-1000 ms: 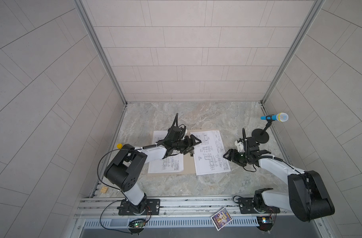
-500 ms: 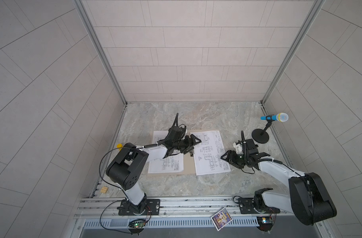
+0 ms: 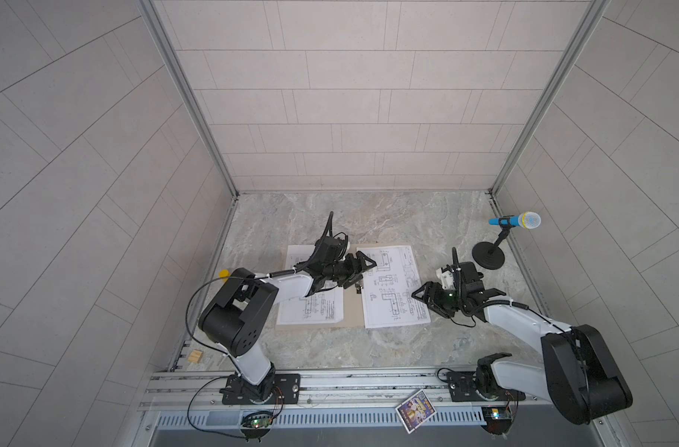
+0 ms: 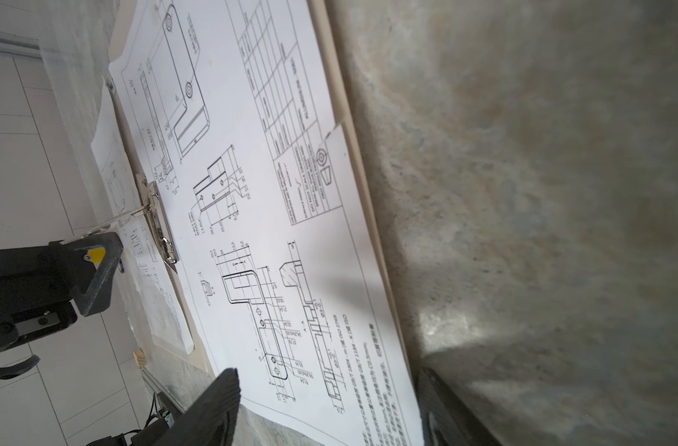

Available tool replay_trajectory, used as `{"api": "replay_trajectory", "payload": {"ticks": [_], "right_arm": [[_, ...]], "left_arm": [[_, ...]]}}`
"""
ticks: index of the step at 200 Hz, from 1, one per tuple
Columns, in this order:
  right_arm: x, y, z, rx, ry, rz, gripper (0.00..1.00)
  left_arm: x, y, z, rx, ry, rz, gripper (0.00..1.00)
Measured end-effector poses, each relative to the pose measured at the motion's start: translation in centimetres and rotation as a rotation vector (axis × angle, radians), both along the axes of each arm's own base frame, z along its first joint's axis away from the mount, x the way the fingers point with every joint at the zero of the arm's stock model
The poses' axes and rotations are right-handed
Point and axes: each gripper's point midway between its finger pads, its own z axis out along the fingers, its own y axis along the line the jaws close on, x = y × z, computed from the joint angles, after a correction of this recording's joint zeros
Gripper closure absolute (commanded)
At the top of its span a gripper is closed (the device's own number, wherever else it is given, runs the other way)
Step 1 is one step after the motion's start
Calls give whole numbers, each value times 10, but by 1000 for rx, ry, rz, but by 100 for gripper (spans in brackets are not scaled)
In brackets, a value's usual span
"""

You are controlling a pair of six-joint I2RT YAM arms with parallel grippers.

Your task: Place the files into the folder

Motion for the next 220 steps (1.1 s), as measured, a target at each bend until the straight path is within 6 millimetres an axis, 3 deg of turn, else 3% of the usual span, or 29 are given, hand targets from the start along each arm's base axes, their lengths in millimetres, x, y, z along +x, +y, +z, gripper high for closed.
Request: {"api": "replay_trajectory", "payload": {"ticks": [44,72,103,142,160,192,220], "right_arm": [[2,5,4,29,-7,-3,27],[-2,-2,1,-34,13,-1,26],[-2,-8,20,-109,-40,19,25],[-28,38,45,-158,-194,242,24],[-36,47,48,-184,-234,286,24],[-51,58,43,-222,-283,316,24],[-69,74,28,-241,-285,348,28]], "left_arm": [[1,1,0,0,0,2,13],[2,2,0,0,-1,6,12],[3,2,0,-2,-3,7,12],[4,3,-2,-1,4,10,12],[5,5,-2,-1,3,14,12],[9,9,-2,-1,4,25,12],[12,11,-2,-3,4,33,13]]}}
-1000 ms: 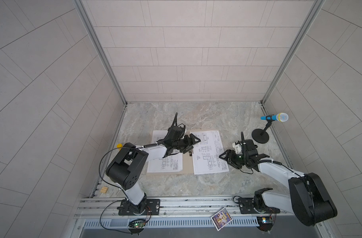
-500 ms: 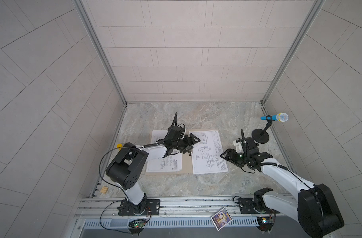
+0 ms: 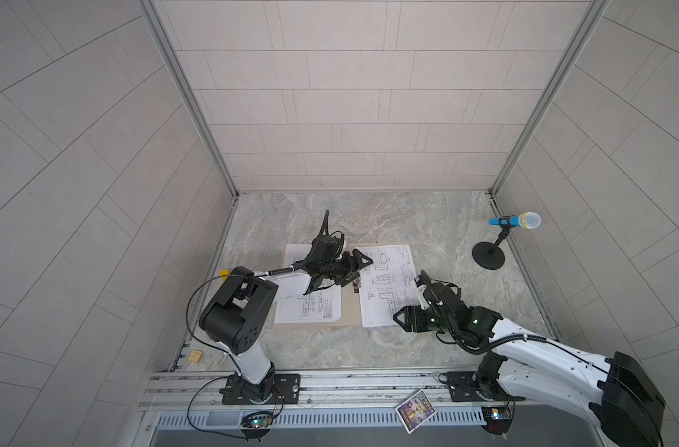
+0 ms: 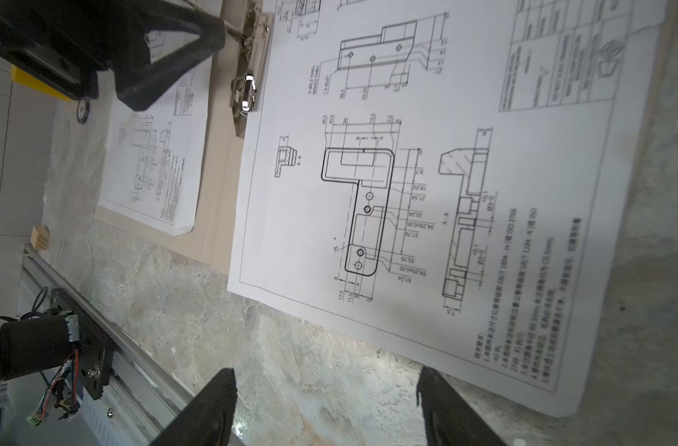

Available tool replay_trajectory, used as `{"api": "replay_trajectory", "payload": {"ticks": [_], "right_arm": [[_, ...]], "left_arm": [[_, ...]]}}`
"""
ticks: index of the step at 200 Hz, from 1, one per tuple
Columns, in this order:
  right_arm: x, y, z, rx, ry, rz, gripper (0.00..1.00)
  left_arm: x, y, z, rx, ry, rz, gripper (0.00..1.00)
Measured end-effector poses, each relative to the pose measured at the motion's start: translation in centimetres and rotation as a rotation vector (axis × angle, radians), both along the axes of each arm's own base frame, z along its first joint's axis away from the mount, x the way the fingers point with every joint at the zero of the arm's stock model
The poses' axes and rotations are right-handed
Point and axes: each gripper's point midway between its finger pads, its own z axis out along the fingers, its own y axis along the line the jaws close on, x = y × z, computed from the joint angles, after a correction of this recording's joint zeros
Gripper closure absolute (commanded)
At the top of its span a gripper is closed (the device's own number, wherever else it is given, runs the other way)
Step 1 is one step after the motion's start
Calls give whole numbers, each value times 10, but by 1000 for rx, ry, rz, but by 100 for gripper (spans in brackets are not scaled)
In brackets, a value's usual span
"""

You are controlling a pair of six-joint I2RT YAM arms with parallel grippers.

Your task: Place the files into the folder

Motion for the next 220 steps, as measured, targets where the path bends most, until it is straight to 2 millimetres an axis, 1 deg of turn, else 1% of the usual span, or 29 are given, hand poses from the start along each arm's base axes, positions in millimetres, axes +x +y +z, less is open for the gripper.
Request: {"api": "replay_trajectory", "payload": {"ticks": [19,43,55,75,88,114,139,160,182,202,220], "right_arm": [[-9,13,-11,-46,-13,32,29],[-18,27,-22,-168,-56,118,30],[-16,33,-22,-237,-91,152,28],[-6,41,-13,-318,-182,200,26],[-2,41,-9,-355,-238,230,25],[4,36,-6,-436,-321,309,25],[4,37,-8,-495,-385,415,24],[2,40,-10,-541,-430,506,24],[1,44,-19,-600,-469,587,24],[1,46,-27,-654,-490,642,25],[3,49,-29,-683,-516,668,25]], "left_arm": [[3,-1,3,-4,-9,0,13],[5,0,4,-6,-10,1,12],[4,0,2,-5,-5,0,13],[4,0,0,-4,-1,-1,12],[4,0,0,-4,-1,-1,12],[5,1,-1,-5,3,1,13],[7,1,-3,-11,5,3,12],[9,0,-5,-20,9,6,13],[10,1,-6,-23,13,10,13],[11,1,-5,-26,9,12,13],[12,3,-5,-27,8,15,12]]}}
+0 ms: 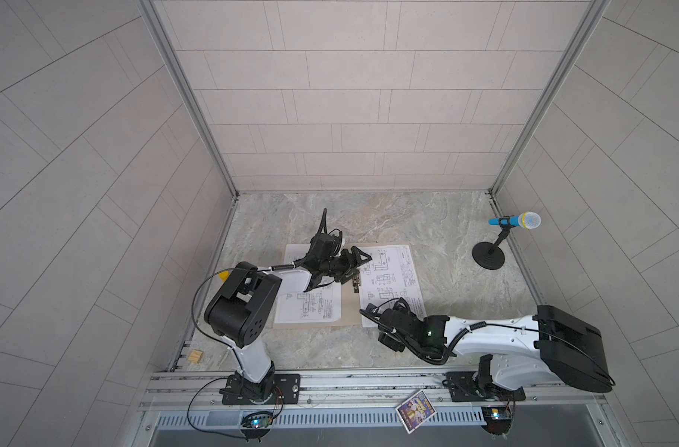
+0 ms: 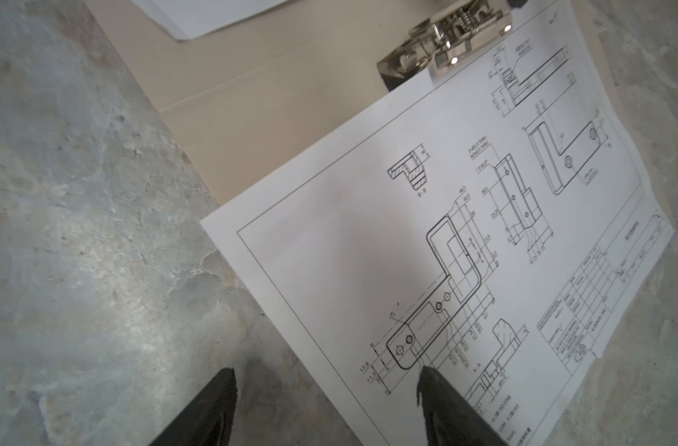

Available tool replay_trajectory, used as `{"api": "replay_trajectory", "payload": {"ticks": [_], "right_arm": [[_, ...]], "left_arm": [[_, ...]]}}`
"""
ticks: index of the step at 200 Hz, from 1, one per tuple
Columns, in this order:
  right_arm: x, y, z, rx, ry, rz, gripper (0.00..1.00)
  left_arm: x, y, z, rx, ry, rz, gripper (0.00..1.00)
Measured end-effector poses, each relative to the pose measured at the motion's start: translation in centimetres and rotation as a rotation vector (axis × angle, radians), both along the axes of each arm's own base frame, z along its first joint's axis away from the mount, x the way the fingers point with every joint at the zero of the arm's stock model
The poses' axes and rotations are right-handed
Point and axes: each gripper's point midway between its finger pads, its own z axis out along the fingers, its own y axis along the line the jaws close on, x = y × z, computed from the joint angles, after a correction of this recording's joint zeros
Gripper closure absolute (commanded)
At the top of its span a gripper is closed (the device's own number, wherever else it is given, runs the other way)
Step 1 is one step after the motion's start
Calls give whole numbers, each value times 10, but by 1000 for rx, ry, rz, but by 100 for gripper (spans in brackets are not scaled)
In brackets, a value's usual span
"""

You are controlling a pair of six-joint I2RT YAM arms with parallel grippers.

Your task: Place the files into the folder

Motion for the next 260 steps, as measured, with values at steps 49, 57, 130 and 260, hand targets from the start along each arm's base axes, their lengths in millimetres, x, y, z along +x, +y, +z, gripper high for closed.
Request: {"api": "replay_trajectory", "payload": {"ticks": [49,57,130,260], "right_arm": [[10,18,1,-18,-44,27,27],[12,21,2,-18,-50,31,27],[16,28,5,-40,-106,60,28],[19,41,-1,-115,-159,114,28]], "left_arm": [[2,2,0,0,1,6,13],[2,2,0,0,2,6,12],[4,3,2,-9,-8,7,13],[5,4,3,-28,-3,17,13]]}}
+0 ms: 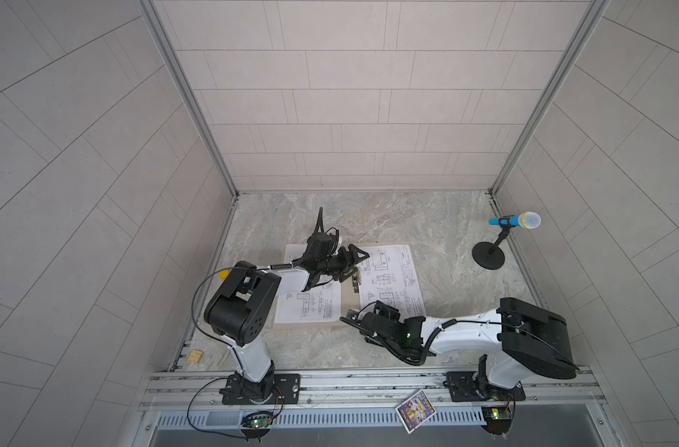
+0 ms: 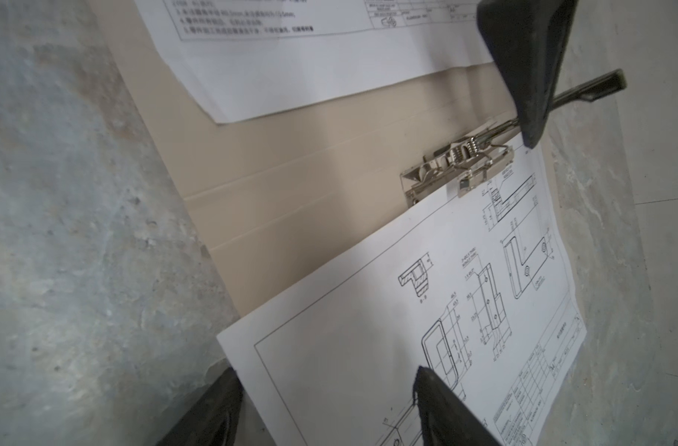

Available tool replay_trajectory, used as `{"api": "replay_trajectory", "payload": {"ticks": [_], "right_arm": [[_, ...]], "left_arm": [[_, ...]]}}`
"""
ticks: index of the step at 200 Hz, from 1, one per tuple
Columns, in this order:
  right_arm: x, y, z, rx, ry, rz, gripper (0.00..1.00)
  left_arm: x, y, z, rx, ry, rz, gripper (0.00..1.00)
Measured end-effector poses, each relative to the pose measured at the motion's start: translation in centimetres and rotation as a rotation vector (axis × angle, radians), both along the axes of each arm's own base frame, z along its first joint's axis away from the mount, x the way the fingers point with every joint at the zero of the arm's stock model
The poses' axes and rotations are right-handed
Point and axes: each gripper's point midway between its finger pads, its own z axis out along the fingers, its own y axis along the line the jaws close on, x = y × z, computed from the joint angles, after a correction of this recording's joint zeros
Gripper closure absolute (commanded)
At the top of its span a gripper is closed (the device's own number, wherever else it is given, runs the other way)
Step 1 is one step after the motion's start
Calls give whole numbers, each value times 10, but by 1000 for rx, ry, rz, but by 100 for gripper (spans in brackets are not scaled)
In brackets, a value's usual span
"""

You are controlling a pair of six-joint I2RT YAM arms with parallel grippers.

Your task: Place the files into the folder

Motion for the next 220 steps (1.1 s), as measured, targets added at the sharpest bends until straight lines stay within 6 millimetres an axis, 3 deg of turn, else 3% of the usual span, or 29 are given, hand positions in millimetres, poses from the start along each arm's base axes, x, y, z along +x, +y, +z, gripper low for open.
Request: {"api": "replay_trajectory", "payload": {"ticks": [194,220], "right_arm": [[14,7,2,-4,-19,7,27],[11,10,11,18,-23,17,27]], "left_arm": [[0,1,0,-15,-3,7,13],[0,1,1,-18,-2,9,13]]}}
